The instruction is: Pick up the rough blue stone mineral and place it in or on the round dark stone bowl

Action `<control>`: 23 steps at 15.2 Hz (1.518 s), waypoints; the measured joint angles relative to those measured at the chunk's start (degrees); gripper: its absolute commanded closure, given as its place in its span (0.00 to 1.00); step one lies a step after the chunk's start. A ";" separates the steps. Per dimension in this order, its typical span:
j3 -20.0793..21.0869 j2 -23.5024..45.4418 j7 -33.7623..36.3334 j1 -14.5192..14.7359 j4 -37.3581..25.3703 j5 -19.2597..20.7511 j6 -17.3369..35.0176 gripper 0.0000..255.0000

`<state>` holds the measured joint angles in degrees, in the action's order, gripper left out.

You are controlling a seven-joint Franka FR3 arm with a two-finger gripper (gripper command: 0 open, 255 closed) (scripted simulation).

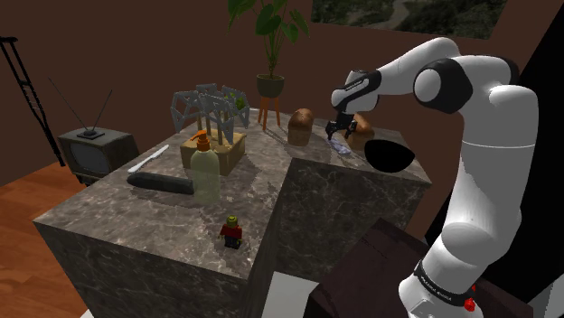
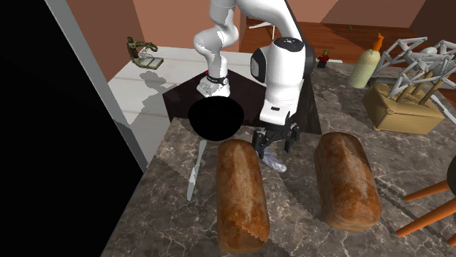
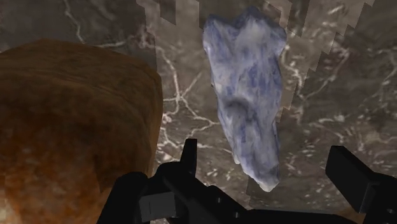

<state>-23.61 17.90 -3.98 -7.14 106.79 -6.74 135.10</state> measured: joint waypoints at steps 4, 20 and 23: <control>0.28 0.54 0.01 -0.12 -0.24 -0.09 0.86 0.00; 0.58 1.94 0.25 -0.32 -0.44 -0.31 2.38 1.00; 0.09 1.04 0.28 -0.52 -0.70 0.31 -0.49 1.00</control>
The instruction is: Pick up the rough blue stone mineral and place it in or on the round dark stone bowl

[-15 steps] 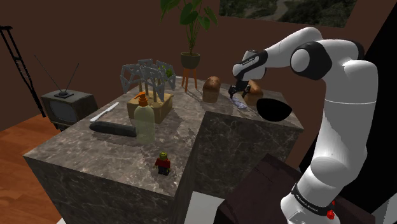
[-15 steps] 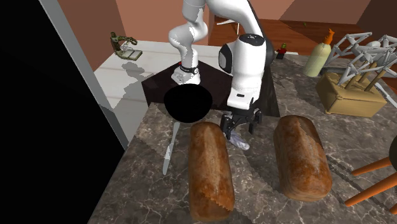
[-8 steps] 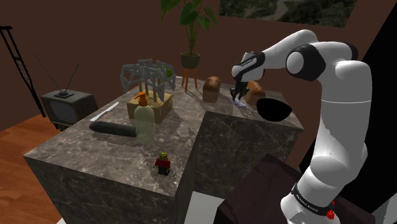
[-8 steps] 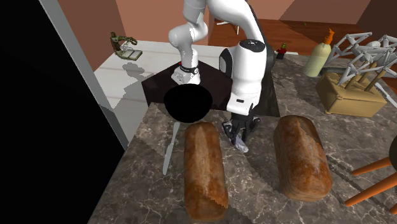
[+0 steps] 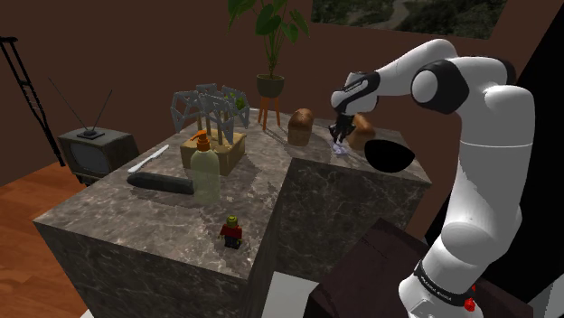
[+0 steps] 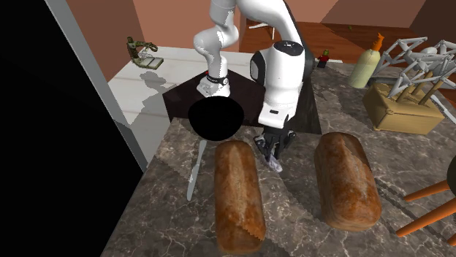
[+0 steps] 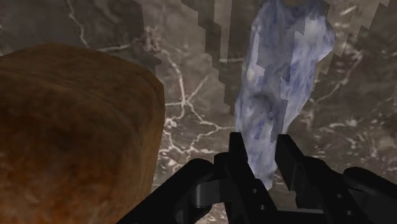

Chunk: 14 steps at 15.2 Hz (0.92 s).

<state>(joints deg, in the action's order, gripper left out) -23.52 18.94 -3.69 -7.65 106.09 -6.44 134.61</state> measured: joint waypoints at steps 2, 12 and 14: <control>-0.29 -0.71 0.19 0.07 -0.25 0.48 -1.58 1.00; 0.78 0.24 1.27 -2.97 -3.72 -7.13 -12.56 0.00; 0.99 1.25 1.14 -3.19 -3.40 -7.75 -11.78 0.00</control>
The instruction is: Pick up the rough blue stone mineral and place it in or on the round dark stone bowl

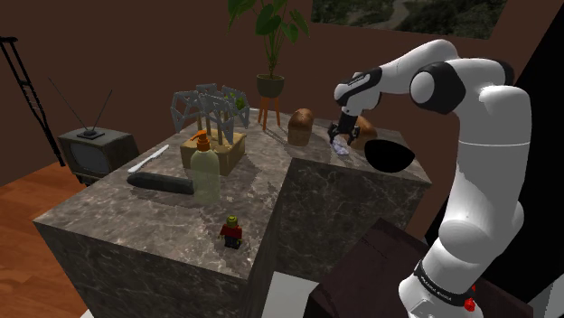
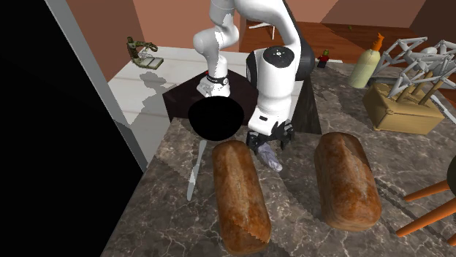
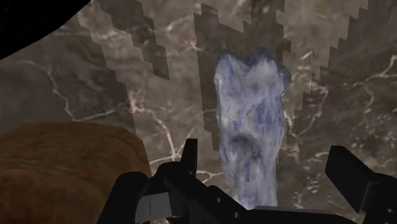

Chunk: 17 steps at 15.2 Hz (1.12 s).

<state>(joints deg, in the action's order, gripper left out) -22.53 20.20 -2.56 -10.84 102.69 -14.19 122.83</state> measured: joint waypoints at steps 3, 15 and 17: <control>0.19 1.16 -0.36 -0.19 1.49 -0.64 2.03 0.00; 0.23 1.38 -0.37 -0.22 1.64 -0.74 2.31 1.00; 0.23 1.38 -0.37 -0.22 1.64 -0.74 2.31 1.00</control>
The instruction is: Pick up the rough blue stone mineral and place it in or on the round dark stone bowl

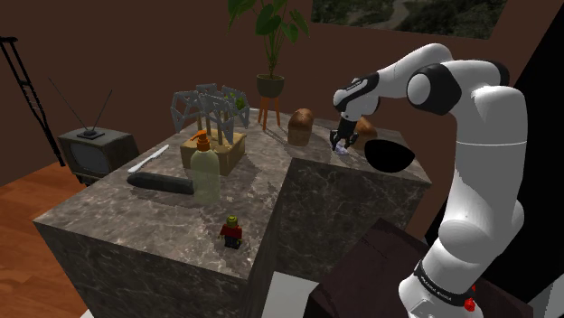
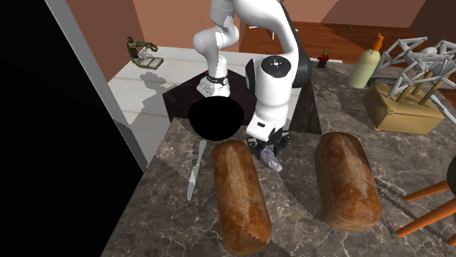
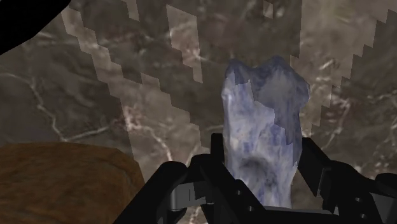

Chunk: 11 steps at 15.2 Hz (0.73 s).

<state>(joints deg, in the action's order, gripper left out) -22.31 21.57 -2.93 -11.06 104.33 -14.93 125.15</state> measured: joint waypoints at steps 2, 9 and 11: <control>0.00 0.00 0.00 0.00 0.00 0.00 0.00 1.00; -0.48 -1.79 0.86 0.26 -1.48 1.10 -3.07 1.00; -0.67 -2.43 1.08 0.28 -2.22 1.50 -4.40 1.00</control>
<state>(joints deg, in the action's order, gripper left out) -22.97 19.15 -1.85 -10.78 102.11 -13.43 120.74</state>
